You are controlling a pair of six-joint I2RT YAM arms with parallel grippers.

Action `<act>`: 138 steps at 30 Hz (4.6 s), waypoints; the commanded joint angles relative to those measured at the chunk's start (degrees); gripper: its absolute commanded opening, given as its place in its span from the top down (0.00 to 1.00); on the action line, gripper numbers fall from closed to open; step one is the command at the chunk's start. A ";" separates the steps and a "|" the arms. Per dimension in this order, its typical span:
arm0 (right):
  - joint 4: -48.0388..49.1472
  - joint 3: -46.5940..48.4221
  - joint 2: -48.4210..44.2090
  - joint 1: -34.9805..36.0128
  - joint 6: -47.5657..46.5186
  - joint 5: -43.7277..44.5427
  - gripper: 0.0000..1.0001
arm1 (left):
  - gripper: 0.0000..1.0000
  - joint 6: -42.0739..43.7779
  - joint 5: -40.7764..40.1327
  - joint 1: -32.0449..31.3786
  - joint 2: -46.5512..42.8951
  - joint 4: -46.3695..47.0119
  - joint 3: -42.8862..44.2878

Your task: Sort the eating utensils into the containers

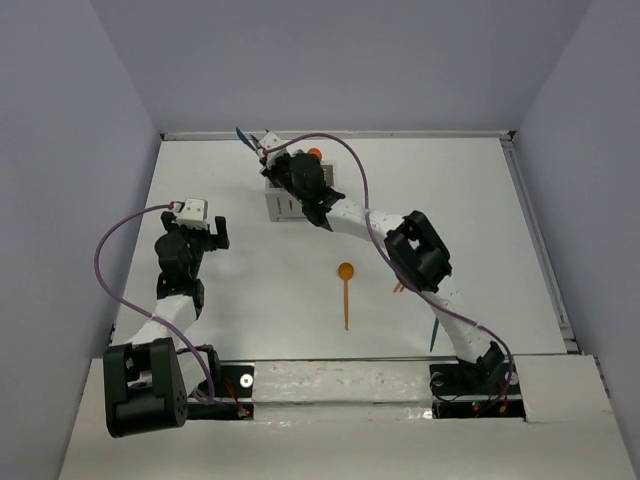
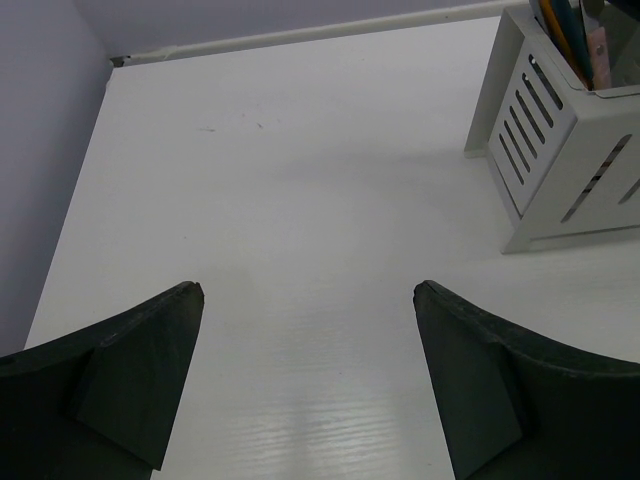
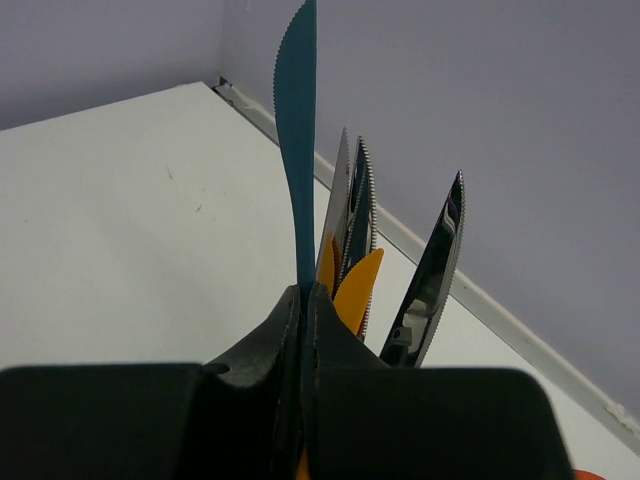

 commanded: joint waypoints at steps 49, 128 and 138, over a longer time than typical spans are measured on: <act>-68.81 -37.93 -34.66 5.80 60.81 6.90 0.27 | 0.02 -0.09 0.81 0.07 -3.53 8.52 -3.90; -4.38 -22.62 -19.35 -5.18 23.45 25.88 0.95 | 0.01 0.35 2.22 0.16 -1.60 12.03 -4.51; -20.89 -28.95 -36.03 -5.18 27.94 27.10 0.18 | 0.01 0.53 2.65 0.07 -1.59 11.77 -4.51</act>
